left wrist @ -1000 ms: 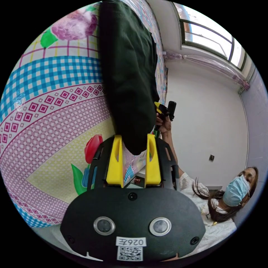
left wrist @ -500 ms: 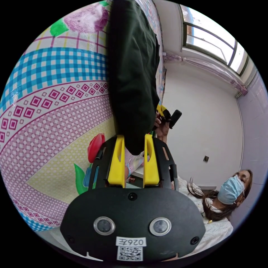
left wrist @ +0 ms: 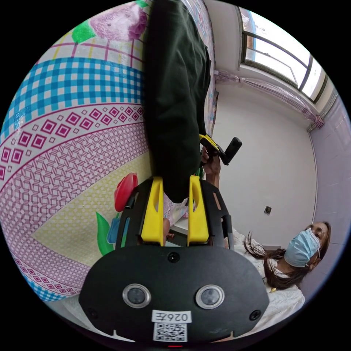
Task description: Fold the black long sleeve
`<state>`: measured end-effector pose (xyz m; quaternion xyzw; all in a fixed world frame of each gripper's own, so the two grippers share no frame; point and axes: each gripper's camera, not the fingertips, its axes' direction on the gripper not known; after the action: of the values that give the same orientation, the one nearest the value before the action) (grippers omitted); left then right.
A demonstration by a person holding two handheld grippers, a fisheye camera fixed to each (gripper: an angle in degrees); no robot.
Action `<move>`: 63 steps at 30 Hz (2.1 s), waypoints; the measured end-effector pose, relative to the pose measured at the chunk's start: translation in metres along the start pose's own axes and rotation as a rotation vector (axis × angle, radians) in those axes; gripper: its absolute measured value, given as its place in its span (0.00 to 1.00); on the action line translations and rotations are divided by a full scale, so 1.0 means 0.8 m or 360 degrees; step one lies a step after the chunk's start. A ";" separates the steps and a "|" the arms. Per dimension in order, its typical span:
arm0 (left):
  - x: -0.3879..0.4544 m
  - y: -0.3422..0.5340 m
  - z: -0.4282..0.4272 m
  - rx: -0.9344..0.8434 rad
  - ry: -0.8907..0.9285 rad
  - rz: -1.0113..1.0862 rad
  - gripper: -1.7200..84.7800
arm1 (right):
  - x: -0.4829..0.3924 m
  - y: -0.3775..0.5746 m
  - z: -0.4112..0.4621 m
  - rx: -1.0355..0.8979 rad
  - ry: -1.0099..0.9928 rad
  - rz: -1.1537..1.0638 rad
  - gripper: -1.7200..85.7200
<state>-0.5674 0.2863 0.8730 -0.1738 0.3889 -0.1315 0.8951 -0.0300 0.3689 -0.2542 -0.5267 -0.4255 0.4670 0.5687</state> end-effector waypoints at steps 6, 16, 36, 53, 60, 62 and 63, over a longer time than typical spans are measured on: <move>-0.001 0.014 -0.026 -0.0047 -0.0064 -0.0005 0.14 | 0.053 0.035 0.003 0.0110 -0.0494 0.0409 0.04; -0.031 0.098 -0.104 -0.0144 -0.0164 -0.0058 0.14 | -0.039 0.179 0.039 0.0354 -0.0788 0.0726 0.03; 0.064 0.120 -0.173 -0.0014 -0.0826 0.0413 0.25 | -0.008 0.175 0.019 0.0392 -0.0658 0.0535 0.21; 0.084 0.072 -0.151 -0.0164 -0.0569 0.0367 0.17 | 0.006 0.096 0.149 0.0171 -0.0880 0.0390 0.14; 0.078 0.104 -0.149 -0.0081 -0.0585 0.0335 0.04 | -0.014 0.100 0.203 0.0151 -0.0677 0.0469 0.07; 0.086 0.122 -0.151 -0.0008 -0.0623 0.0380 0.03 | -0.046 0.102 0.213 0.0183 -0.0460 0.0463 0.04; 0.093 0.135 -0.151 0.0037 -0.0658 0.0416 0.03 | -0.057 0.101 0.215 0.0186 -0.0384 0.0453 0.03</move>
<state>-0.5969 0.3311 0.7034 -0.1350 0.2151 0.0195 0.9670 -0.2140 0.3600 -0.3205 -0.4878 -0.3839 0.6264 0.4714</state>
